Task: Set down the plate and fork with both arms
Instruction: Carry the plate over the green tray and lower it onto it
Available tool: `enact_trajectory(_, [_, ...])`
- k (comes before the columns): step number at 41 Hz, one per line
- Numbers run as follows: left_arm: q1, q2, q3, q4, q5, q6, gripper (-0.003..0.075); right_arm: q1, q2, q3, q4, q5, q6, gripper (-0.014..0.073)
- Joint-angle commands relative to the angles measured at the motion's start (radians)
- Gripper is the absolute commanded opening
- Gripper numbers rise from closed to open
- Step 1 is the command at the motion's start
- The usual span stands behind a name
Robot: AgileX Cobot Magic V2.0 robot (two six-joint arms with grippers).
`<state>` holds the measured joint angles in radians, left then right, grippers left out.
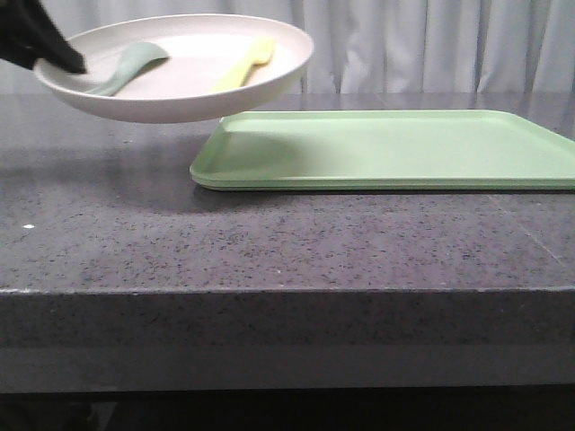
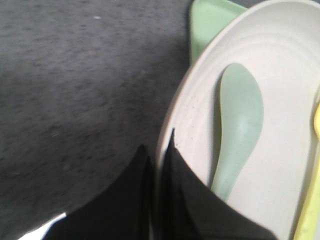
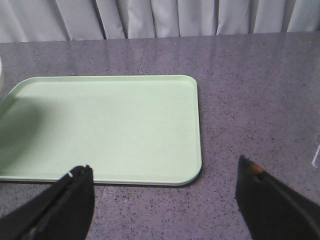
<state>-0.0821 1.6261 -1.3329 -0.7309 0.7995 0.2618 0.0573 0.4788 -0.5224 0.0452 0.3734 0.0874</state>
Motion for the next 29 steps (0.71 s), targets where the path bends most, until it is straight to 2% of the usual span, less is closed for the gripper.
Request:
enact_trajectory(1, [-0.080,0.031,-0.123,-0.066,-0.038,-0.057,-0.0018,-0.003,0.011,-0.040,-0.010,-0.077,-0.003,0.0603])
enact_trajectory(10, [-0.220,0.200,-0.335,-0.042,-0.036,-0.137,-0.0018,-0.003,0.011,-0.040,-0.010,-0.077,-0.003,0.0603])
enact_trajectory(19, [-0.317,0.355,-0.530,0.077,-0.033,-0.279,-0.0018,-0.001,0.011,-0.040,-0.010,-0.077,-0.003,0.0603])
enact_trajectory(29, [-0.360,0.442,-0.605,0.085,-0.057,-0.346,-0.0018,0.000,0.011,-0.040,-0.010,-0.077,-0.003,0.0603])
